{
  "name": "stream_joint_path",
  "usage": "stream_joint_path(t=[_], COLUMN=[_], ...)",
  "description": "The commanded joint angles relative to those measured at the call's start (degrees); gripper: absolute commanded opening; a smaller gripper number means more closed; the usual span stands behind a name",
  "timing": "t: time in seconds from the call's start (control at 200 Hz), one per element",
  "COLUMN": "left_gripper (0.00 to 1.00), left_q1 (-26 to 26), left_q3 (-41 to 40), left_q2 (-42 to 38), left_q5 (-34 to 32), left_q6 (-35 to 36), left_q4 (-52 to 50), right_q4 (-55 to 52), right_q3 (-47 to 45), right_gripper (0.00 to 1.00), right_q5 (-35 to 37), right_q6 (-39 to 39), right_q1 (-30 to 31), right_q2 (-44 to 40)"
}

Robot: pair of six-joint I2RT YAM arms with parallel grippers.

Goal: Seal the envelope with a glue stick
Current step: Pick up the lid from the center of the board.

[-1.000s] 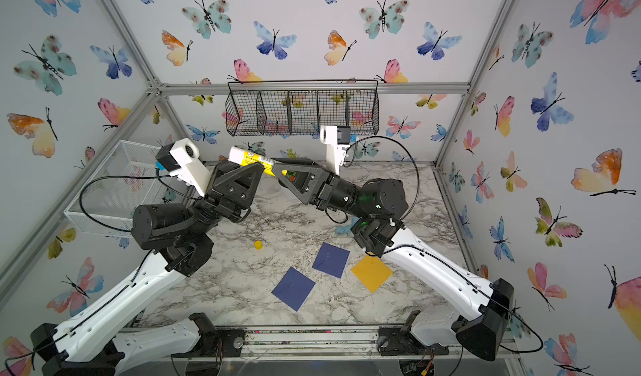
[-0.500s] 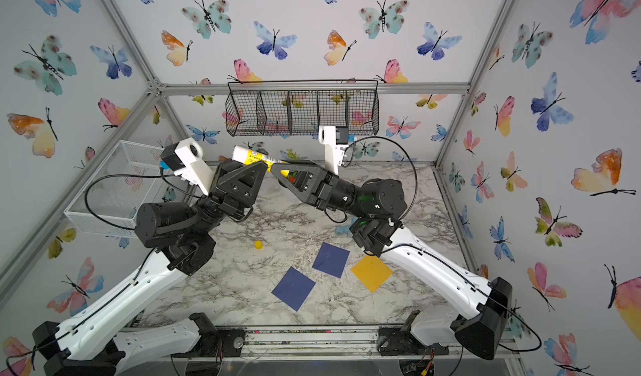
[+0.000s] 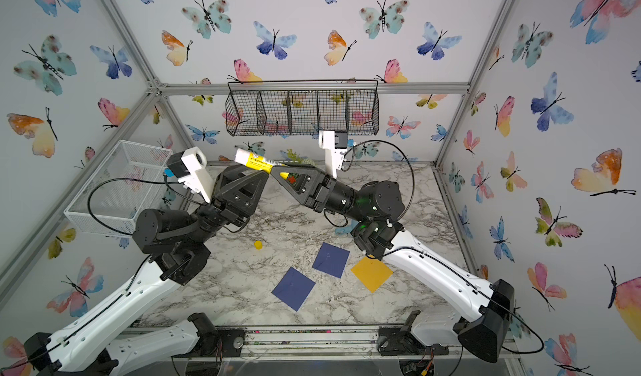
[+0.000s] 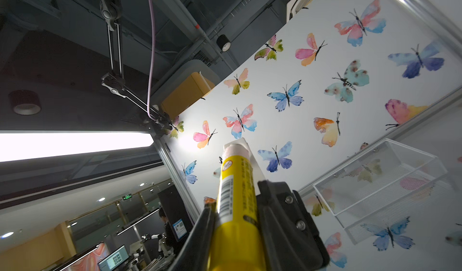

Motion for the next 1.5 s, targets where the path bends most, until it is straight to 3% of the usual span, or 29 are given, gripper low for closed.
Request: stream_joint_path(t=[0.0,0.18,0.37,0.501,0.701,0.946,1.076,1.376,1.497], left_gripper=[0.44,0.45,0.44,0.43,0.40,0.39,0.38,0.37,0.38], left_q1=[0.17,0.34,1.49,5.46,11.89,21.46,24.53,25.27,25.30], left_q3=[-1.31,-1.92,-1.52,0.84,3.91,1.21,2.46,0.41,-0.73], left_q2=[-3.84,-6.33,-3.30,2.48,11.95,19.50,25.82,36.88,38.51], left_q5=[-4.04,-12.54,-22.99,-22.38,-21.06,-15.88,-18.13,-21.45,-19.24], left_q6=[4.26,11.42,17.71,20.70,25.95,32.26,33.95,35.83,35.58], left_q4=[-10.09,-30.23,-46.86,-56.68,-70.26,-75.27,-78.51,-78.05,-75.65], right_q4=[-8.48,-22.22,-34.36,-43.02,-47.53,-47.98,-48.37,-48.30,-48.13], right_q3=[0.10,0.71,2.71,5.12,4.88,2.60,2.23,2.23,2.03], right_gripper=[0.16,0.16,0.16,0.15,0.14,0.14,0.13,0.13,0.13], right_q5=[6.65,16.59,25.51,32.44,40.08,41.87,41.16,40.62,40.62], right_q6=[-10.32,-23.03,-32.40,-37.10,-41.48,-41.65,-40.85,-40.47,-40.49], right_q1=[0.16,0.16,0.16,0.16,0.16,0.16,0.16,0.16,0.13], right_q2=[-3.79,-6.13,-6.56,-6.81,-9.81,-13.09,-13.37,-13.81,-13.97])
